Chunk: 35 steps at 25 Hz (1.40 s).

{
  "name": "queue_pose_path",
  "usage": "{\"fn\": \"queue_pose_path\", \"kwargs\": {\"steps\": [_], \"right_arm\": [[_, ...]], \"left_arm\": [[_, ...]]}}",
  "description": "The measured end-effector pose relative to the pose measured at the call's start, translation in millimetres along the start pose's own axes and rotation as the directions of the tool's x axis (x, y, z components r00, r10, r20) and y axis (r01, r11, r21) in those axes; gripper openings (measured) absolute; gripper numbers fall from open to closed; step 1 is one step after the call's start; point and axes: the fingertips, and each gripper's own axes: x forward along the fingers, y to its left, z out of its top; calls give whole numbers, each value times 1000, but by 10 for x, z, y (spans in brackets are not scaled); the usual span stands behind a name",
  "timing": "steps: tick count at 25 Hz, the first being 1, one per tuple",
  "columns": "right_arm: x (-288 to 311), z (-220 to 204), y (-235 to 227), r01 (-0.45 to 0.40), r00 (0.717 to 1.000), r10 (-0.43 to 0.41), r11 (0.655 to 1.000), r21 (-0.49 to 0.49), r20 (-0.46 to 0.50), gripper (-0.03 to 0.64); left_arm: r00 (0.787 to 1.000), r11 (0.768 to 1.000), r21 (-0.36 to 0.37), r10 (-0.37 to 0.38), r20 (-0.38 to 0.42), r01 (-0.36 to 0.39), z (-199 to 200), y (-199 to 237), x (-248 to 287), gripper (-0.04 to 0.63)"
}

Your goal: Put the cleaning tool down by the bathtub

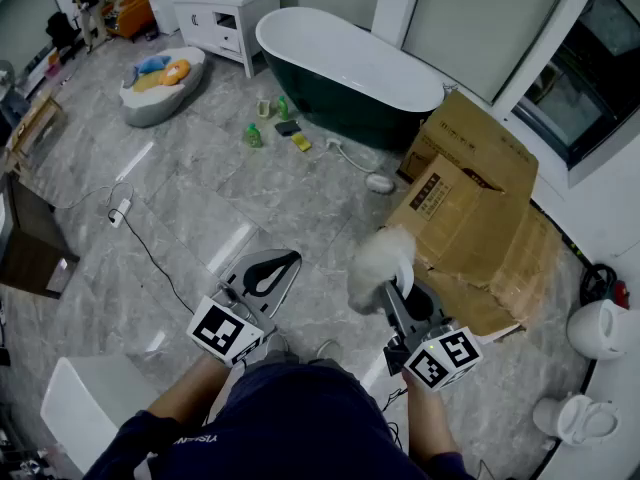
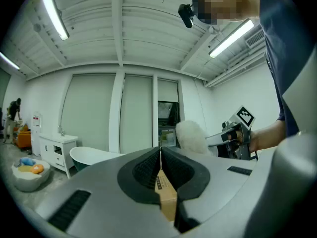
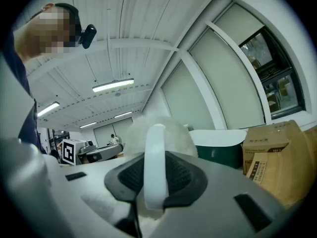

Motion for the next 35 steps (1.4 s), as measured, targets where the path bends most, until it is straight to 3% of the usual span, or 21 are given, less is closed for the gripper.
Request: {"fn": "queue_pose_path", "kwargs": {"steps": [24, 35], "right_arm": [[-342, -10, -533, -33, 999, 33, 999, -9, -3, 89], [-287, 53, -713, -45, 999, 45, 999, -11, -10, 89]], "left_arm": [[998, 999, 5, 52, -22, -52, -142, -412, 400, 32], [997, 997, 11, 72, -20, -72, -116, -341, 534, 32]]}}
